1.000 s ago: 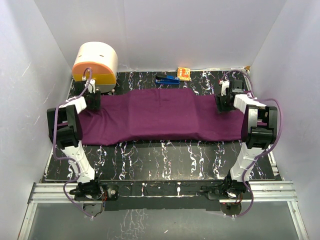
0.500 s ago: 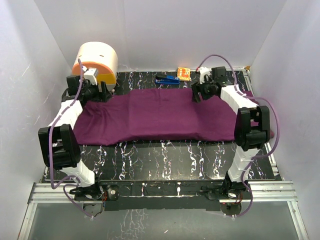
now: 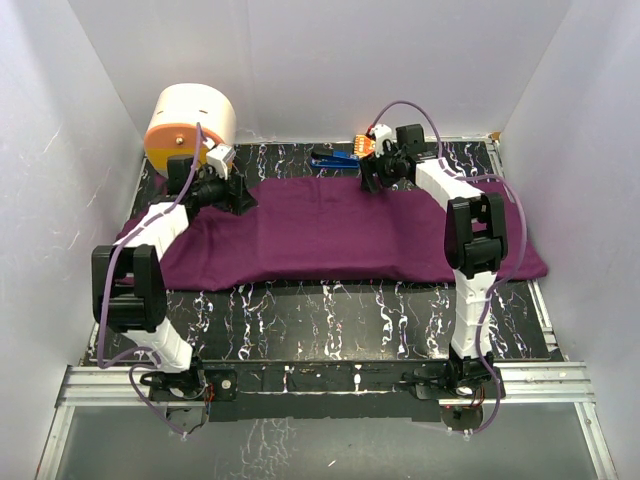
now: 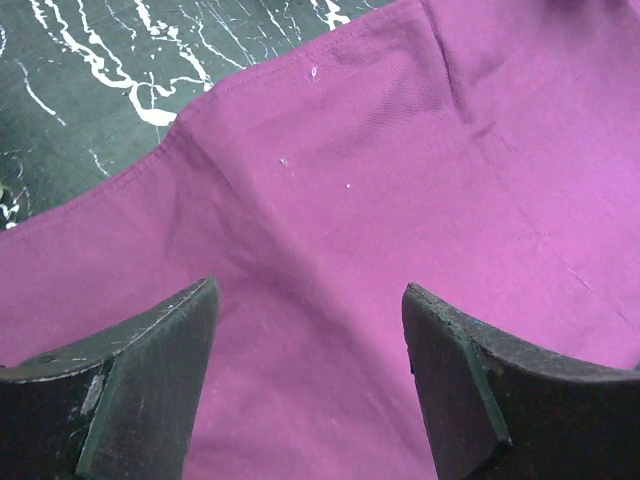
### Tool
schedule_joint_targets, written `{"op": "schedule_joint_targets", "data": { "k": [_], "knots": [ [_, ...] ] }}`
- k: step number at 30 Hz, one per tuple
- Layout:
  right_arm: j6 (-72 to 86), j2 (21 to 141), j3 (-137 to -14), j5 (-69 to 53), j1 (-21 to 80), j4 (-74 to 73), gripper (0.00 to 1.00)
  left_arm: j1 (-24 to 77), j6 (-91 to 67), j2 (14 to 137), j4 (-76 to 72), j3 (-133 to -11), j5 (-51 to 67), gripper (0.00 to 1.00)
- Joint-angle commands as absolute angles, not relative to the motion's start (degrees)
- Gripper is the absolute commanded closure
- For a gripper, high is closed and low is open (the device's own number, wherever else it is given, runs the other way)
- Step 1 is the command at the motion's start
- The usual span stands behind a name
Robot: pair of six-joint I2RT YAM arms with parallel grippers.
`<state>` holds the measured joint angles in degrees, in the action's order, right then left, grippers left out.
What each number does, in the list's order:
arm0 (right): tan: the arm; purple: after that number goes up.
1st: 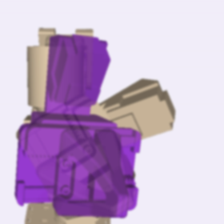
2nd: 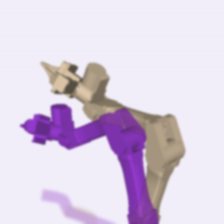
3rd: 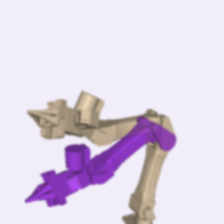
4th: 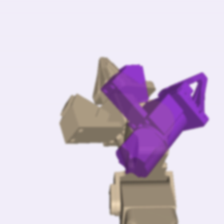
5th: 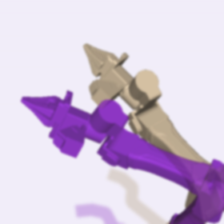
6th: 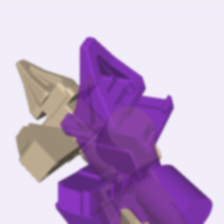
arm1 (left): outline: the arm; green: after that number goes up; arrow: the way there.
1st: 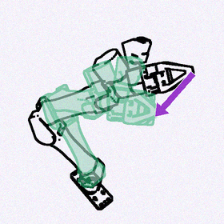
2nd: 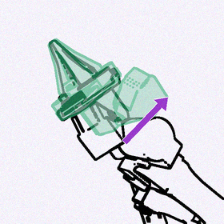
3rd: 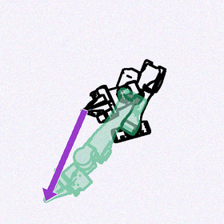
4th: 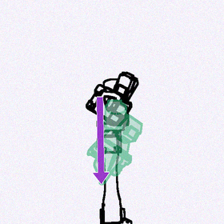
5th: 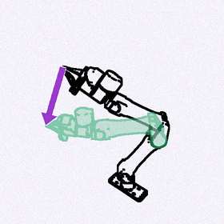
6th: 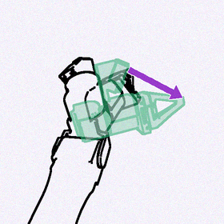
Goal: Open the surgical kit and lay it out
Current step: Open the surgical kit at the center of the board.
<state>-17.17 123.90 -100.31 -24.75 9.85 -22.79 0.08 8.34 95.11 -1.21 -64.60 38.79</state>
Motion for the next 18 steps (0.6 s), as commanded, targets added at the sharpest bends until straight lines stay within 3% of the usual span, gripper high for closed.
{"op": "schedule_joint_targets", "data": {
  "k": [1,9,18],
  "knots": [
    [-15.9,123.7,-103.4,-23.2,9.6,-23.1,0.33,2.1,8.0,98.4,-5.4,-67.9,37.2,0.28],
    [-14.0,122.2,-102.4,-21.9,9.7,-22.1,0.62,4.0,6.1,104.5,-4.5,-74.0,35.1,0.29],
    [-13.4,119.3,-103.0,-20.2,9.6,-22.1,0.65,4.7,7.5,103.6,-4.8,-73.2,34.6,0.29]
  ]
}}
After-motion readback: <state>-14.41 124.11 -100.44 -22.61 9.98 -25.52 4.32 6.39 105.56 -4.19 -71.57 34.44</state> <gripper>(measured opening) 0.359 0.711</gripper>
